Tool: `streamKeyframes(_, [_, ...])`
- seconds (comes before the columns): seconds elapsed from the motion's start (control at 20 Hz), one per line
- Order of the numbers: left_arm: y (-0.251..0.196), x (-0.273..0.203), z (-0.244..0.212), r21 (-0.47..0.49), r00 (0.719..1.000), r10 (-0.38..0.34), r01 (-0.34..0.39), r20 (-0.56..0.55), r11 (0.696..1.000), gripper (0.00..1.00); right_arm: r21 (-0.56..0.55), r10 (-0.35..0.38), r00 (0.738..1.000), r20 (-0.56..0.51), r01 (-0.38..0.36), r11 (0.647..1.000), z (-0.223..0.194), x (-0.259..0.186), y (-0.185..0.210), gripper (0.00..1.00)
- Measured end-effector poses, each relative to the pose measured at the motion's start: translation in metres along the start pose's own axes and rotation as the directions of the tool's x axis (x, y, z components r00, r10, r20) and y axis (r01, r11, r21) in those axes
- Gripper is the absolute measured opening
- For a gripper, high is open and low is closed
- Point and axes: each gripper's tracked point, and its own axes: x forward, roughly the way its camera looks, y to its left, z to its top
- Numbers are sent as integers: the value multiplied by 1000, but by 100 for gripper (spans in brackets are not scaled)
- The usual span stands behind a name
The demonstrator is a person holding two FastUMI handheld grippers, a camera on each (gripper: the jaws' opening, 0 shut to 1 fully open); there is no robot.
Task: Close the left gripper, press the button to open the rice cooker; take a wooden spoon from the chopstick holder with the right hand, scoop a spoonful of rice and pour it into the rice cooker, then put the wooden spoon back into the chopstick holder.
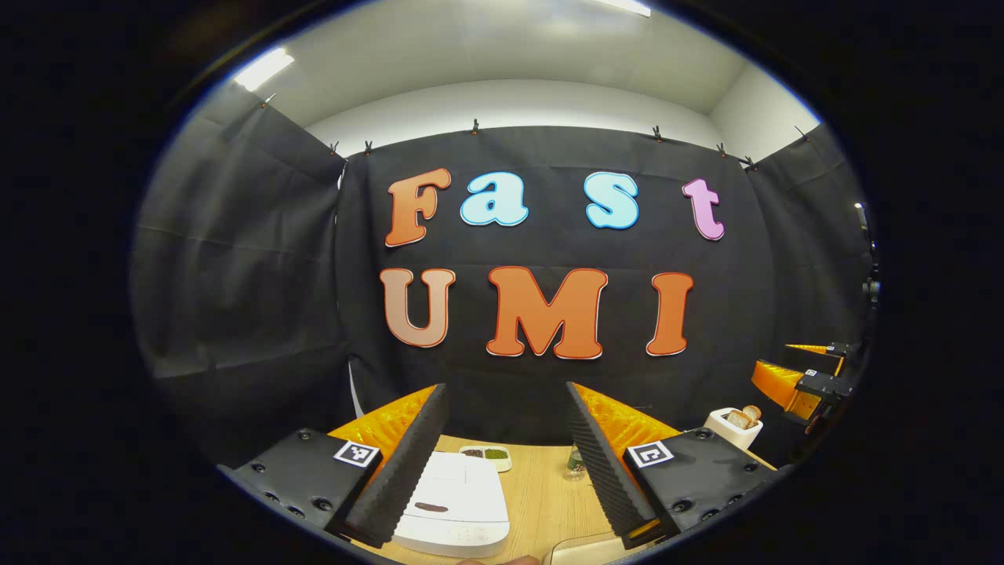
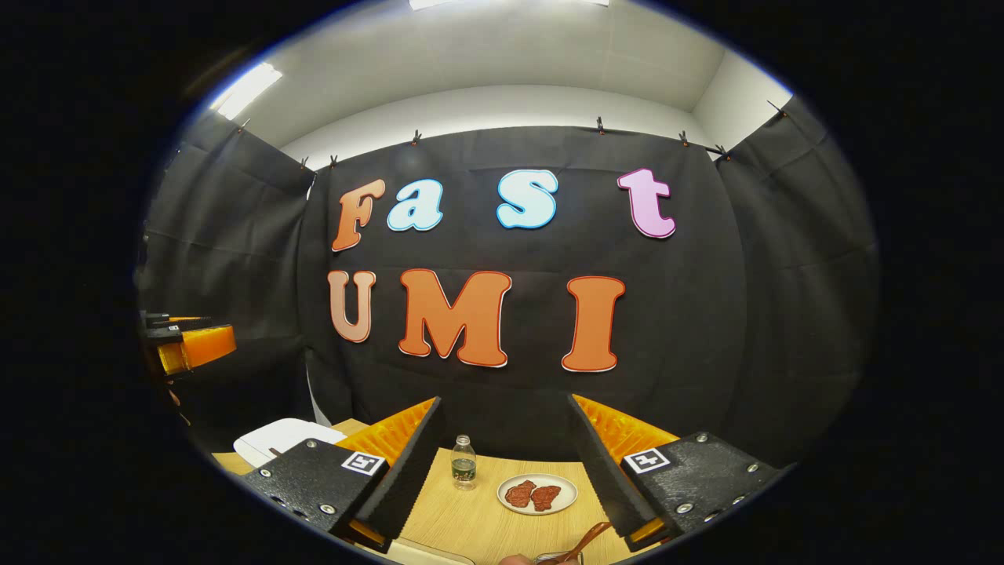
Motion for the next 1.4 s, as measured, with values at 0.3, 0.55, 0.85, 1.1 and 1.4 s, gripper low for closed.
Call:
streamKeyframes(0.3, [29, 10, -12, 42, 998, 53, -52, -40, 998, 98, -27, -36, 999, -13, 36, 999, -7, -3, -11, 95])
streamKeyframes(0.55, [43, 22, -25, 50, 995, 69, -66, -73, 997, 97, -36, -77, 997, -30, 76, 996, -14, -9, -26, 95])
streamKeyframes(0.85, [70, 49, -68, -9, 963, 69, -73, -261, 997, 9, -35, -128, 989, -73, 125, 991, -31, -15, -42, 95])
streamKeyframes(1.1, [85, 65, -134, -150, 829, 8, -111, -559, 983, 6, -41, -181, 977, -114, 178, 983, -50, -24, -64, 95])
streamKeyframes(1.4, [85, 69, -212, -255, 588, -106, -178, -802, 950, 5, -50, -262, 950, -172, 257, 965, -78, -39, -89, 95])
